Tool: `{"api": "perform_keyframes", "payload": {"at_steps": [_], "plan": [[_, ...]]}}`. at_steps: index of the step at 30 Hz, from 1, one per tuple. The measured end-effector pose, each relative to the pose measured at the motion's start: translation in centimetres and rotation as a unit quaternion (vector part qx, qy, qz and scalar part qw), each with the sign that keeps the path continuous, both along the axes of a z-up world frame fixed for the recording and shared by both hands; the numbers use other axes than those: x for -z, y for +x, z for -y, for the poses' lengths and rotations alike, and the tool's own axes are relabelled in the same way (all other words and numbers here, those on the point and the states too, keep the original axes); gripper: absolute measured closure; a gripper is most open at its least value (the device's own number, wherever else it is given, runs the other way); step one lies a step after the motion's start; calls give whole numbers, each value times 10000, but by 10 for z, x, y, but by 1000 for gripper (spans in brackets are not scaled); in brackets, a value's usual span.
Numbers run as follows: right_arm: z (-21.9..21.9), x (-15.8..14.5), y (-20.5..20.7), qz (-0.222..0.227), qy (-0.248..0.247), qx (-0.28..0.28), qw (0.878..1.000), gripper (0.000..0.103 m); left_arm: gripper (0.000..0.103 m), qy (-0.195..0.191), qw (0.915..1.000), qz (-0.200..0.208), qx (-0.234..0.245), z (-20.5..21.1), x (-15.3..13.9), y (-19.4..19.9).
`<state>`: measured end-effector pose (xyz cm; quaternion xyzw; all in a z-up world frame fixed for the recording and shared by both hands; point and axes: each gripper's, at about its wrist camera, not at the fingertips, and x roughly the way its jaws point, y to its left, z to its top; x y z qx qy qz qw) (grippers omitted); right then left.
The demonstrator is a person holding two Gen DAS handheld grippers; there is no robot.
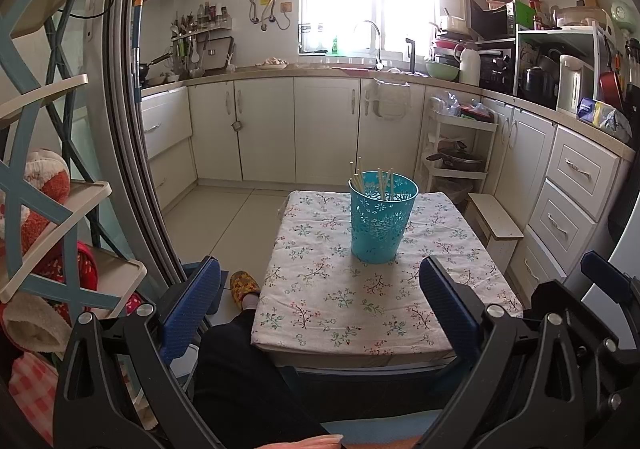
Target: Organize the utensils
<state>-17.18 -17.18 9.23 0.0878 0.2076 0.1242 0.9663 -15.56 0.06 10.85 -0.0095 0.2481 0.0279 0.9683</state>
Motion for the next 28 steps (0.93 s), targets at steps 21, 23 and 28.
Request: {"api": "perform_keyframes", "payload": {"at_steps": [21, 23, 28], "plan": [[21, 22, 37, -587, 141, -112, 9981, 7, 7, -11, 9992, -185, 362, 6, 13, 28], [27, 34, 58, -716, 107, -83, 9973, 7, 7, 34, 9985, -425, 330, 6, 24, 44], [48, 76, 126, -1366, 128, 203, 9903, 7, 7, -248, 9946, -987, 221, -3, 50, 77]]}}
